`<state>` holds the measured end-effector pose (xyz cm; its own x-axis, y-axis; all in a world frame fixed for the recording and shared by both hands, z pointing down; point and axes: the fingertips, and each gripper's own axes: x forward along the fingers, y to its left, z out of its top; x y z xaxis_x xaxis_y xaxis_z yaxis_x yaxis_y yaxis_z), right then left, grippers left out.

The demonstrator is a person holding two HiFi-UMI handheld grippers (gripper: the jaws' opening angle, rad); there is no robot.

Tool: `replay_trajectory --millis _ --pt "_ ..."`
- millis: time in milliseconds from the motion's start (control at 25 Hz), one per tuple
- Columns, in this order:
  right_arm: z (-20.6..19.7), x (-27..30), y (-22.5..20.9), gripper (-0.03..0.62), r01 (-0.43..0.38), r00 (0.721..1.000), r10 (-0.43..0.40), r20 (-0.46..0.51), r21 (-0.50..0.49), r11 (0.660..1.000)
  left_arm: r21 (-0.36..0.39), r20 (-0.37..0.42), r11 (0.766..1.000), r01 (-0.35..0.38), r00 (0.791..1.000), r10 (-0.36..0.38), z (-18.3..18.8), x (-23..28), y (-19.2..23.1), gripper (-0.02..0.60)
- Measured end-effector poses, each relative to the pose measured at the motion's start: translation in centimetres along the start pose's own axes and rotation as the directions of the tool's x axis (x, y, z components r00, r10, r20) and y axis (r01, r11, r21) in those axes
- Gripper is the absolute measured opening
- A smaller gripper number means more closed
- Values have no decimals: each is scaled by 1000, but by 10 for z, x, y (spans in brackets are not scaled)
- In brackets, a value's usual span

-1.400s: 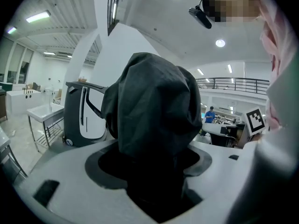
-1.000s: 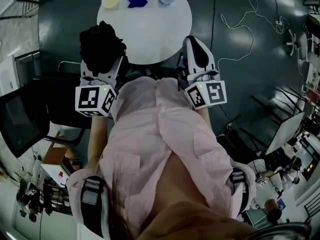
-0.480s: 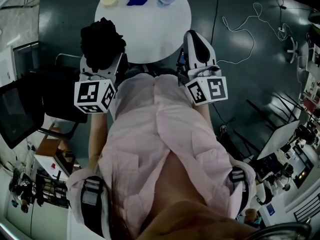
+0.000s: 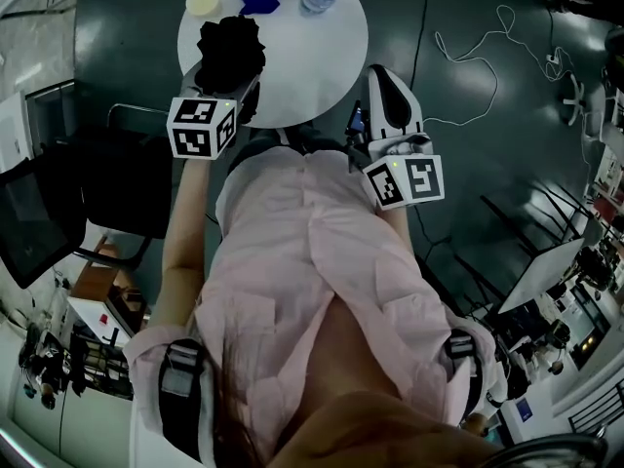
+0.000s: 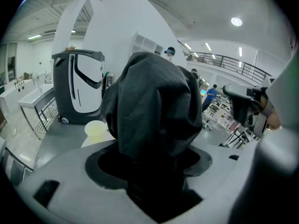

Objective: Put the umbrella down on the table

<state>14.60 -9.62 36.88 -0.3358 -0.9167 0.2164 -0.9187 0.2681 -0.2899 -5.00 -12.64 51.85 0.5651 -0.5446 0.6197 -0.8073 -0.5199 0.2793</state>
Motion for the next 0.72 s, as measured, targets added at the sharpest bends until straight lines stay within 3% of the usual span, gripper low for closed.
replay_trajectory --millis 240,480,720 --pt "-2 1 -16 32 24 1000 -24 -10 16 1000 33 -176 998 56 983 -50 -35 75 3 319" --pt "-11 2 -29 32 58 998 -57 -32 37 998 28 -354 998 55 934 -41 -75 136 20 319" --pt "-11 6 -39 32 82 996 -80 -46 47 995 17 -440 999 43 897 -31 -89 169 26 320"
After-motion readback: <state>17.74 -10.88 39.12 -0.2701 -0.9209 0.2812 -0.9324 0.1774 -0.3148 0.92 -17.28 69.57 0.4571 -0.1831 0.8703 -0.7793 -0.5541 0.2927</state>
